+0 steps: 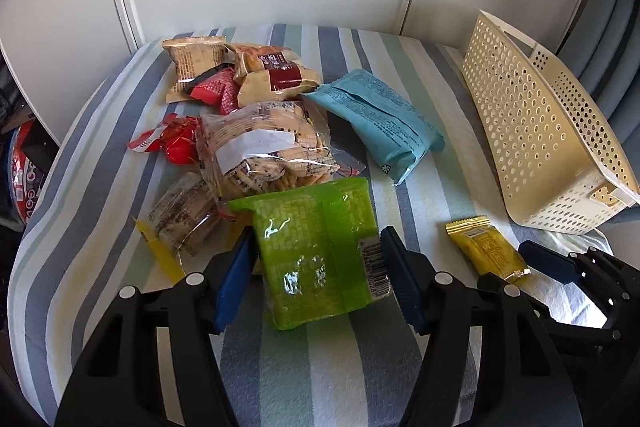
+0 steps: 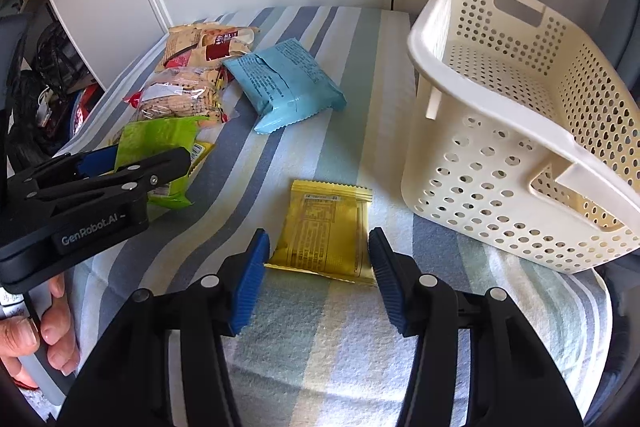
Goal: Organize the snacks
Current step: 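Close the left tool on the lime-green packet while the right tool grips the gold packet, then lift both packets and carry them toward the cream basket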
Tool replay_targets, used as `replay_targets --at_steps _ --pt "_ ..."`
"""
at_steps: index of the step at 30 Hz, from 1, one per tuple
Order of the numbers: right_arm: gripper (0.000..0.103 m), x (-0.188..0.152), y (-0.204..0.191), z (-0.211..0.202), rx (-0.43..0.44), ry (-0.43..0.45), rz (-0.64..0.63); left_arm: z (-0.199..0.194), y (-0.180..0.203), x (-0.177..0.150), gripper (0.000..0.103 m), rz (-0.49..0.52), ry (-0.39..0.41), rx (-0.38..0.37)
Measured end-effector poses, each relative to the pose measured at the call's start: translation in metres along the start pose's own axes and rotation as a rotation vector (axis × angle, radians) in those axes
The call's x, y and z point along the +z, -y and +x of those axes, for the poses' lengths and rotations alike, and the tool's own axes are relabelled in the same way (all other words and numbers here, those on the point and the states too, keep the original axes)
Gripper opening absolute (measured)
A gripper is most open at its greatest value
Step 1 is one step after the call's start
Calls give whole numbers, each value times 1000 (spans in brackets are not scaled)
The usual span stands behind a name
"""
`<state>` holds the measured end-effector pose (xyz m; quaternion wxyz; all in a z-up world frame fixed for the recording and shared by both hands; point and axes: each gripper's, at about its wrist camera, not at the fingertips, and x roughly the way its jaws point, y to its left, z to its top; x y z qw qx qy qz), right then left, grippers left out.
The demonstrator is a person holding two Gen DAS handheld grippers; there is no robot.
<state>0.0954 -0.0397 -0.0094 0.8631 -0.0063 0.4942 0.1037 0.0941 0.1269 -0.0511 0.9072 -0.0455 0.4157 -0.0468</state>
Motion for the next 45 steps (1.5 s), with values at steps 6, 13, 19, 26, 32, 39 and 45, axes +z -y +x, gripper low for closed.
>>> replay_targets --at_steps 6,13,19,26,32,39,45 --pt "52 -2 -3 -9 26 50 19 -11 -2 -4 64 4 47 17" --pt "51 -5 -7 -19 29 96 40 -26 -7 -4 61 11 97 41" --pt "51 -7 -11 -31 25 139 49 -36 -10 -4 48 13 114 48" --pt "51 -11 -10 -47 15 191 58 -46 -17 -9 48 -1 123 18" --pt "51 -11 -10 -49 21 199 63 -55 -21 -12 48 3 131 21" --pt "51 -9 -16 -60 -18 224 42 -75 -11 -9 48 27 172 2" --pt "51 -5 -18 -76 -46 265 30 -98 3 -2 48 59 224 -26"
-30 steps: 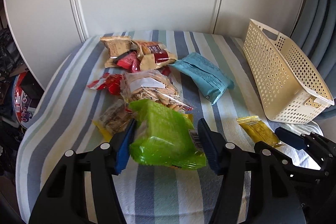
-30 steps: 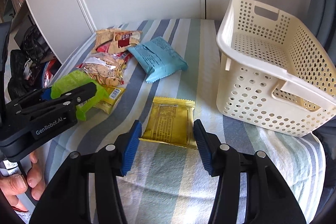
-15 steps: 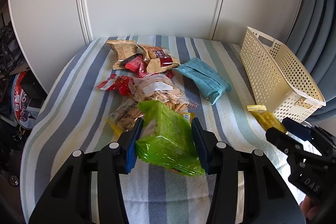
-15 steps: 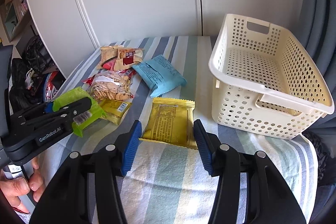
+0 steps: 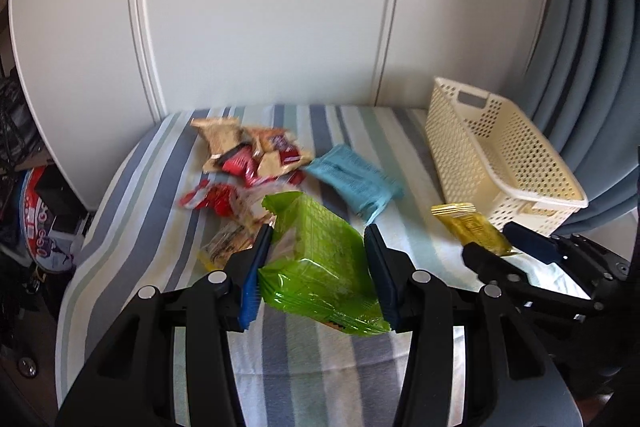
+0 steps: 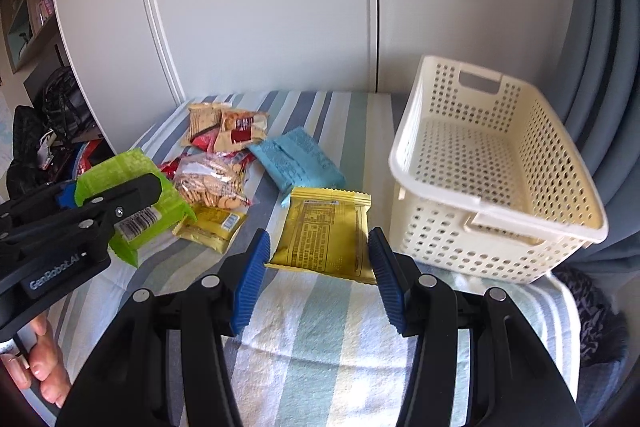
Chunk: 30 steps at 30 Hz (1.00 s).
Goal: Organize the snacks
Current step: 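Lift both packets and carry them toward the cream basket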
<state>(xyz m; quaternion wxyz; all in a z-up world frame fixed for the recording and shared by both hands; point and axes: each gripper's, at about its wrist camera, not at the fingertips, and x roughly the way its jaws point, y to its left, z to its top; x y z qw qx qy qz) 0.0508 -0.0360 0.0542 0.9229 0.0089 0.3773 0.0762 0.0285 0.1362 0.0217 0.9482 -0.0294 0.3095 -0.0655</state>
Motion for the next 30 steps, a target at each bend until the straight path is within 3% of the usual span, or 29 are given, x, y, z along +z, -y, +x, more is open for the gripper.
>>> replay_targets --at_steps 8,10,19,23,25,29,30 --pt "51 13 12 -21 -17 58 17 -14 25 15 48 45 37 -29" --pt "46 17 21 -30 -23 81 26 -13 32 19 48 56 38 -41" --pt "45 40 77 -54 -79 157 109 -20 69 51 48 108 88 -100" --pt "47 30 89 -60 19 150 143 -19 66 56 48 107 90 -101" --pt "53 19 83 -52 85 115 144 -15 57 56 48 86 81 -94" --pt "57 2 48 -16 127 15 24 -7 41 52 48 58 63 -87" --pt "64 0 40 -5 139 -11 -4 -5 36 49 48 51 58 -85"
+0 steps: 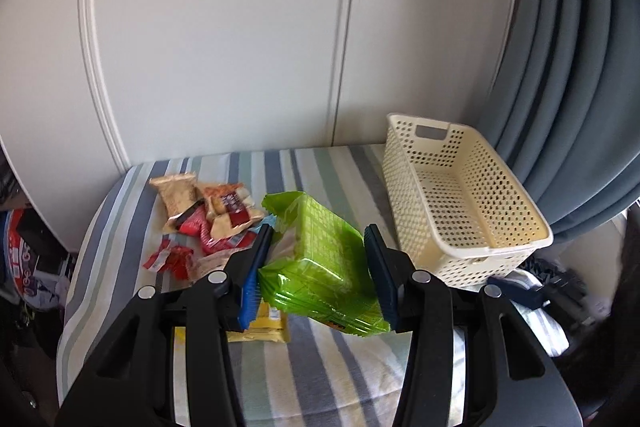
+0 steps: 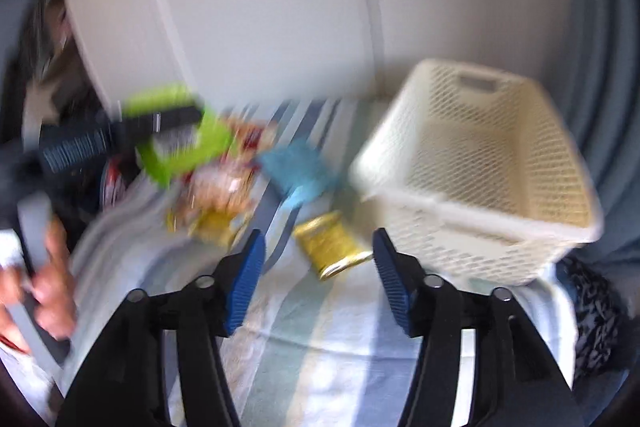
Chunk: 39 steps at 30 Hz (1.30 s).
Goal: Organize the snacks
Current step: 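Lift both packets and carry them toward the cream basket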
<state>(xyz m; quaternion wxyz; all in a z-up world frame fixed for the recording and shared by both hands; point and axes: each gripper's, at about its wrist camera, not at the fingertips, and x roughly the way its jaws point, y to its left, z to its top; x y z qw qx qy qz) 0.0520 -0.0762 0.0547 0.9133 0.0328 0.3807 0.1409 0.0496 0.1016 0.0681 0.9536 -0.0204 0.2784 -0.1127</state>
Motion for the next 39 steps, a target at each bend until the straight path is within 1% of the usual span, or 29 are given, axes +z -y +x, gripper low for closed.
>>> replay_targets --at_steps 1,3,4,6,7,10,15,16,20,21,22,26,27,29,32,34,36,37,39 --pt "67 0 -6 20 14 -50 -42 2 -5 -2 48 -7 -5 0" --pt "67 -1 -14 41 3 -117 -89 5 -13 -6 48 -19 -15 1" --pt "67 3 -16 55 13 -152 -113 6 -17 -8 48 -23 -18 2" --pt "67 11 -16 78 5 -217 -137 8 -25 -12 48 -29 -24 4" --pt "67 13 -16 82 0 -239 -141 10 -29 -13 48 -34 -28 2" --pt "66 20 -12 106 -43 -307 -141 14 -37 -17 48 -42 -34 -2" --pt "67 20 -15 131 -153 -385 -213 20 -48 -21 48 -56 -40 -15" --pt "67 20 -14 134 -164 -394 -217 20 -50 -20 48 -57 -41 -16" --pt "66 19 -9 137 -136 -423 -206 24 -56 -21 48 -68 -44 -19" --pt "60 18 -8 136 -125 -423 -205 24 -58 -21 48 -73 -46 -19" --pt "51 17 -7 135 -90 -426 -189 25 -59 -21 48 -76 -46 -20" --pt "47 13 -15 130 -75 -401 -208 22 -62 -21 48 -80 -41 -18" --pt "47 12 -19 123 -45 -385 -200 21 -62 -21 48 -79 -40 -18" --pt "47 11 -25 107 -14 -350 -184 19 -63 -21 48 -79 -35 -15" --pt "47 17 -32 83 25 -278 -154 16 -64 -18 48 -81 -28 -14" --pt "47 26 -35 63 45 -215 -135 14 -62 -16 48 -76 -20 -12" --pt "47 34 -35 42 39 -151 -116 11 -57 -14 48 -68 -13 -16" --pt "47 41 -32 29 30 -104 -101 10 -54 -13 48 -63 -9 -17" --pt "47 50 -26 16 4 -53 -75 8 -47 -10 48 -51 -2 -22"
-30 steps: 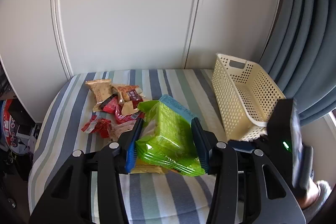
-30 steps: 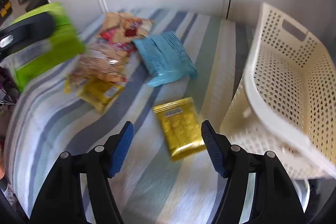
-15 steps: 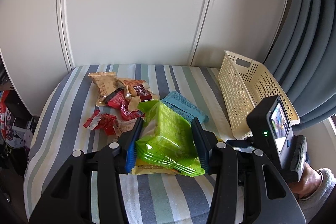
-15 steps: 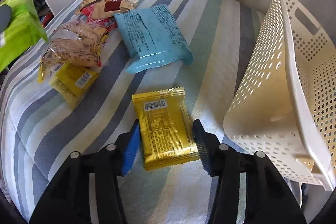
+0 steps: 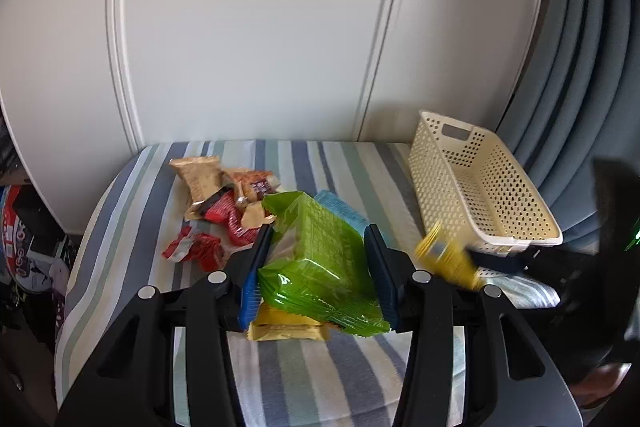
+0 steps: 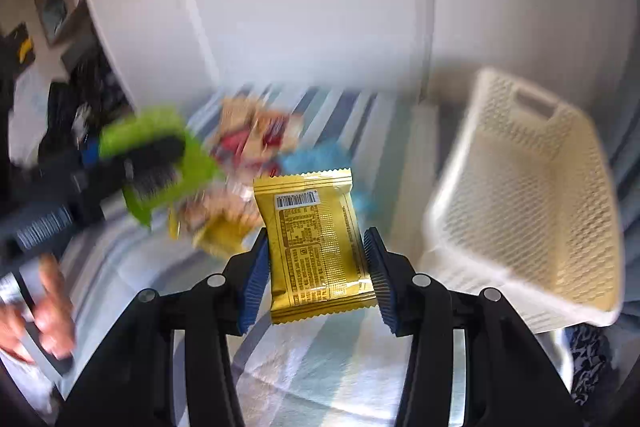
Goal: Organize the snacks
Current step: 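Lift both packets and carry them toward the cream basket, then lower the gold packet into the basket and open the right tool, then lower the lime-green packet into the basket and open the left tool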
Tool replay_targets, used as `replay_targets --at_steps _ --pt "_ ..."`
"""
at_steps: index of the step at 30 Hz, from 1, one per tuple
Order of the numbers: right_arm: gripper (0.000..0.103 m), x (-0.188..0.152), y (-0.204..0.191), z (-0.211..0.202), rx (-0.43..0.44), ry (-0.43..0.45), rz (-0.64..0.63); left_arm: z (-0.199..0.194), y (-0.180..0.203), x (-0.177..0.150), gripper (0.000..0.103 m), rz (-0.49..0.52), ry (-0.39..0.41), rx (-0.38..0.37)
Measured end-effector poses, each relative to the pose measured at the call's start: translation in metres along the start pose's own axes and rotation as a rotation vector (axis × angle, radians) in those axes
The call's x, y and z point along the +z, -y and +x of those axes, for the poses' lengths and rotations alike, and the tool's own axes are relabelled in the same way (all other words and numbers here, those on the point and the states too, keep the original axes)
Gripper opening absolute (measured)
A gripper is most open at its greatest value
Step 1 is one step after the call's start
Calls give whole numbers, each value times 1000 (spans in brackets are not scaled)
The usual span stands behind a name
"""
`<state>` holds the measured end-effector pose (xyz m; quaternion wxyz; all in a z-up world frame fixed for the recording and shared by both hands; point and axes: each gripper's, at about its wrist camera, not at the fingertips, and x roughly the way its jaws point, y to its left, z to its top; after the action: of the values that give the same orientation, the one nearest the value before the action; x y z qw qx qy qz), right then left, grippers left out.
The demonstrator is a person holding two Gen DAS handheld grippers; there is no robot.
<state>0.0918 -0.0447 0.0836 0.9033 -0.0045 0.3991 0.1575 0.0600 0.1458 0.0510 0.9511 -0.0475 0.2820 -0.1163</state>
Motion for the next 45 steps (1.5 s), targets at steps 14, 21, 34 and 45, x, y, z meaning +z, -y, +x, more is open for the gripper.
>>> replay_targets --at_steps 14,21,34,45 --pt "47 6 116 -6 -313 119 243 10 69 16 48 107 7 -56" --pt "58 -9 147 -11 -334 150 314 27 114 30 48 163 1 -107" --pt "58 -24 164 -48 -393 280 401 61 185 43 48 237 -3 -209" --pt "58 -32 182 -62 -472 309 479 110 214 41 57 247 -83 -259"
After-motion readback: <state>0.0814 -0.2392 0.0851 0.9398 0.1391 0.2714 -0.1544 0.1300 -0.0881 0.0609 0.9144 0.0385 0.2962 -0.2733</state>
